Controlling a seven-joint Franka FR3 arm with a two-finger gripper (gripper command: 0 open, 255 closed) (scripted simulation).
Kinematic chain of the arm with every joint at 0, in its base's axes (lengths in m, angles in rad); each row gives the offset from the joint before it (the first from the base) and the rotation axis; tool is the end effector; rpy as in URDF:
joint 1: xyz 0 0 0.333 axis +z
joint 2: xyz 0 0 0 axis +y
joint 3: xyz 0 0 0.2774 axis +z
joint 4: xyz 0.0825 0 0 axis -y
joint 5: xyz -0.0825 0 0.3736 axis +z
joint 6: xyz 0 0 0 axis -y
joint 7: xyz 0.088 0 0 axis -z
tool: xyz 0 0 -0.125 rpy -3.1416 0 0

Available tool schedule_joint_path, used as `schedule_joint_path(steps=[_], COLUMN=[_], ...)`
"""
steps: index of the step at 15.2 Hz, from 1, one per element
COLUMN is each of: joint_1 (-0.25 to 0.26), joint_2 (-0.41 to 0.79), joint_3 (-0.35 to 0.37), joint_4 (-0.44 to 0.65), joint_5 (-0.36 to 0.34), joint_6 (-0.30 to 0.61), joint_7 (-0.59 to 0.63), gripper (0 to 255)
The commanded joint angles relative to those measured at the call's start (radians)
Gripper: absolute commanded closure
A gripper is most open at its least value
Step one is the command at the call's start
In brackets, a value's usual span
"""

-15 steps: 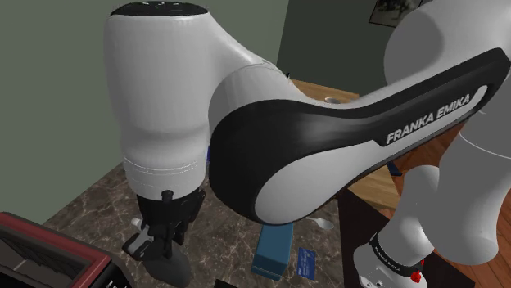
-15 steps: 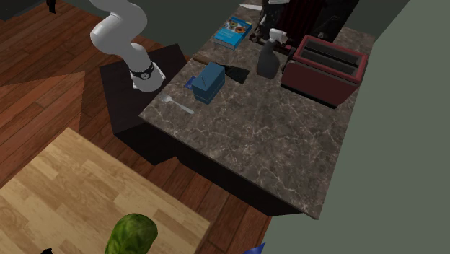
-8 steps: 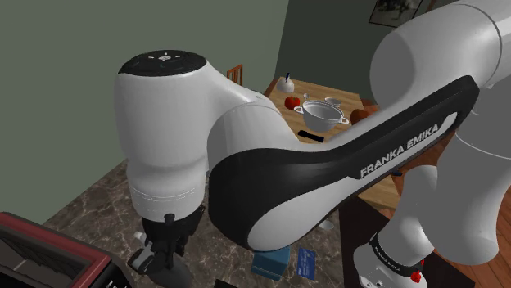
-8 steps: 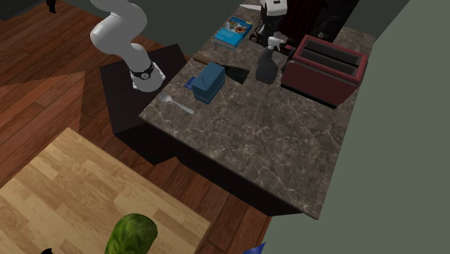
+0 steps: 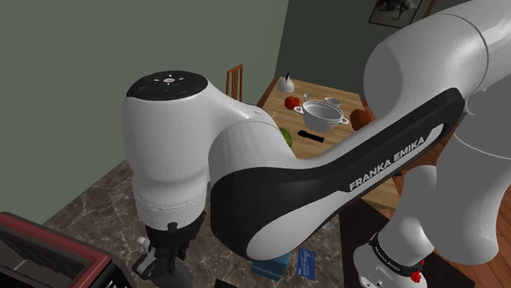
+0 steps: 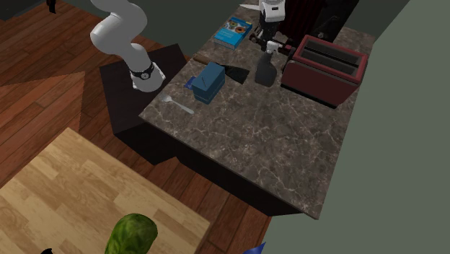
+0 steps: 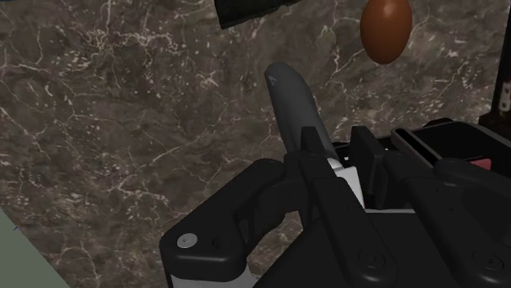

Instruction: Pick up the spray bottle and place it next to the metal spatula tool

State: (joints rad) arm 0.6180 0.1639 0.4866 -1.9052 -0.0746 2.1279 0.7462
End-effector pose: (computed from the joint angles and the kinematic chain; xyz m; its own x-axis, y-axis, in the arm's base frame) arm 0.2746 0.5209 0.3782 0.9255 0.3753 0.0511 0.3780 -0.9238 -0.0610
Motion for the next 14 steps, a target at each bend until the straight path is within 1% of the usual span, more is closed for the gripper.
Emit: schedule_joint_path(steps=[1, 2, 3, 8, 12, 14], joint_1=[0.0, 0.0, 0.0, 0.0, -0.008, -0.008], joint_2=[0.0, 0.0, 0.0, 0.0, -0.05, -0.05], joint_3=[0.0, 0.0, 0.0, 0.0, 0.004, 0.004], joint_4=[0.0, 0.0, 0.0, 0.0, 0.071, 0.071], joint_5=[0.0, 0.0, 0.0, 0.0, 0.03, 0.03], joint_6=[0.0, 0.0, 0.0, 0.0, -0.114, -0.114], joint_7=[0.0, 0.0, 0.0, 0.0, -0.02, -0.02], gripper=[255, 255, 0, 0, 0, 0])
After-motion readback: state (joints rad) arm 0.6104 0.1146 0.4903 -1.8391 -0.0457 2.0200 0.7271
